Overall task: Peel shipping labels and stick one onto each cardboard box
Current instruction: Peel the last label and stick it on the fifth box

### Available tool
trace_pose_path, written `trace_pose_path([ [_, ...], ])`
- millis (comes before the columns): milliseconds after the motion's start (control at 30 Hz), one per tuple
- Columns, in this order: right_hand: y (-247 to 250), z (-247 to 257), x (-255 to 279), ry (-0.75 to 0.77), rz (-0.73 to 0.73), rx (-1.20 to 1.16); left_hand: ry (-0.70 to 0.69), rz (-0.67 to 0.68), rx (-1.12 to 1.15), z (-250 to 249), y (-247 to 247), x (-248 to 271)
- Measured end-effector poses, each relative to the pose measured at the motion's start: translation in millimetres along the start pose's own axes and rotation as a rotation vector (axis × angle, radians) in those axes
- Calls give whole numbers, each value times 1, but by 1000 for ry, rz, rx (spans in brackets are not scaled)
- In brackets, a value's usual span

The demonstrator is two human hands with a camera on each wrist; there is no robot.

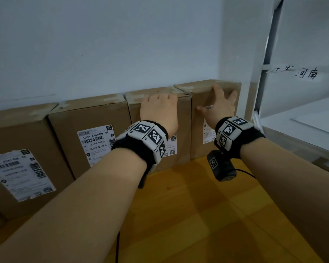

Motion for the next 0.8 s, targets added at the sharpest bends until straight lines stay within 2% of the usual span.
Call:
trace_pose_path([
  [267, 8, 4, 12, -31, 108, 26, 0, 65, 86, 2, 6, 4],
  [400, 10, 10, 33, -1, 115, 71, 72, 0, 144, 21, 17, 19],
  [500, -1, 23, 57, 167, 158, 188, 177, -24, 160, 50, 20, 43],
  [633, -30, 50, 89, 492, 209, 385, 287, 15, 48, 97, 14, 77],
  [800, -66, 75, 113, 601, 316, 433, 308, 126, -80, 131, 7, 101],
])
Point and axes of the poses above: each hand's wrist, its own x-axis away from the middle knuckle, its own y-axis out of the back of the hand, z = x × y, the point moved 4 cm from there along -x, towards the middle knuckle, and after that the axes turned 12 degrees about -x, right-handed, at the moved point
